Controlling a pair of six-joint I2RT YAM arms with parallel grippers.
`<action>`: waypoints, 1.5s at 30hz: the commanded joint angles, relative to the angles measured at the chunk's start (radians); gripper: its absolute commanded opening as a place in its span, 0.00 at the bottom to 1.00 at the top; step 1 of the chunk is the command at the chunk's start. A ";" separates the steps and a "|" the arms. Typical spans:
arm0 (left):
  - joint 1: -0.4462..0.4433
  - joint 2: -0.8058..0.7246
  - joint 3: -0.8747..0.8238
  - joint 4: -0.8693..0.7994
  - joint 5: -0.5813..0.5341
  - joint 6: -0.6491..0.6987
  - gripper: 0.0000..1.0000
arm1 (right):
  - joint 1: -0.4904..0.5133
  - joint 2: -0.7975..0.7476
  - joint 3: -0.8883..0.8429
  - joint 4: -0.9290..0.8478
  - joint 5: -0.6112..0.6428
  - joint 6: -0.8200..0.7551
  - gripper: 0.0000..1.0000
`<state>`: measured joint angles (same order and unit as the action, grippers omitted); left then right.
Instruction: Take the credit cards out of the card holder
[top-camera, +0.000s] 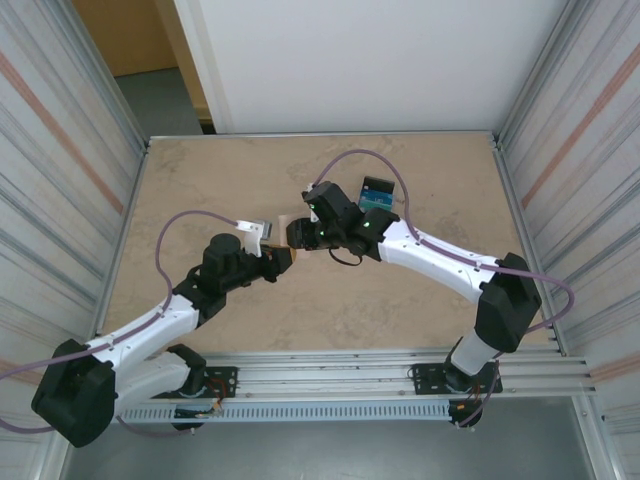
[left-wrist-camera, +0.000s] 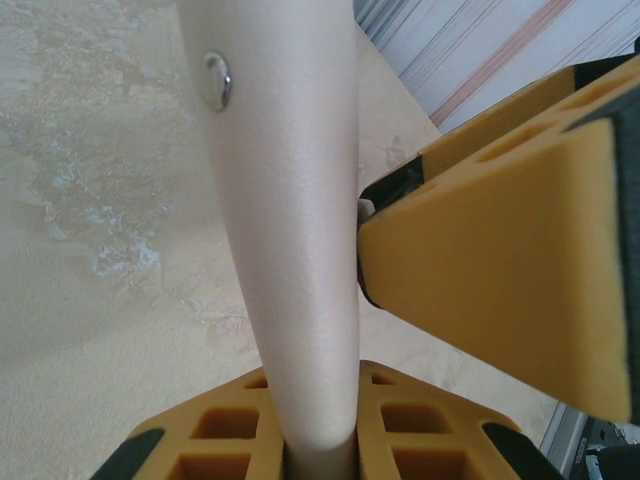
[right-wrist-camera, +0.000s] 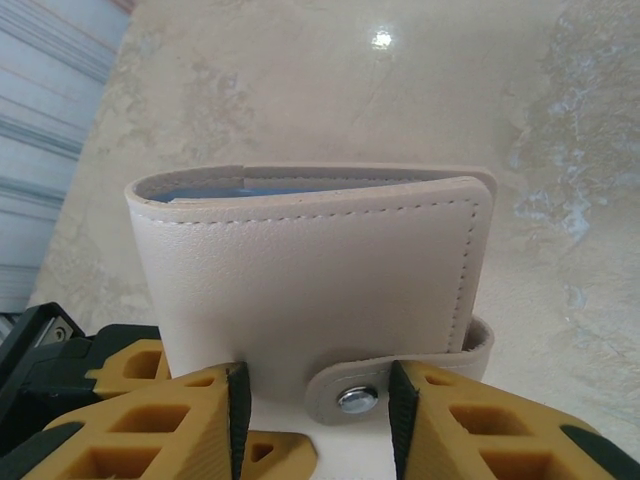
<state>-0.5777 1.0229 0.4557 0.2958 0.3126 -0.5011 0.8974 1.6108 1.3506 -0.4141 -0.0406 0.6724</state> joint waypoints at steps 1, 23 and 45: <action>-0.005 -0.018 0.030 0.066 0.012 -0.005 0.02 | 0.006 0.020 0.032 -0.041 0.040 0.010 0.41; -0.005 -0.036 0.023 0.045 -0.023 -0.013 0.00 | -0.021 -0.015 -0.012 -0.054 0.079 0.006 0.00; -0.004 -0.046 0.017 0.040 -0.040 -0.024 0.00 | -0.021 -0.065 -0.047 -0.037 0.062 -0.014 0.00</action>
<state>-0.5781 1.0142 0.4557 0.2832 0.2897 -0.5167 0.8913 1.5795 1.3228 -0.4160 -0.0132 0.6754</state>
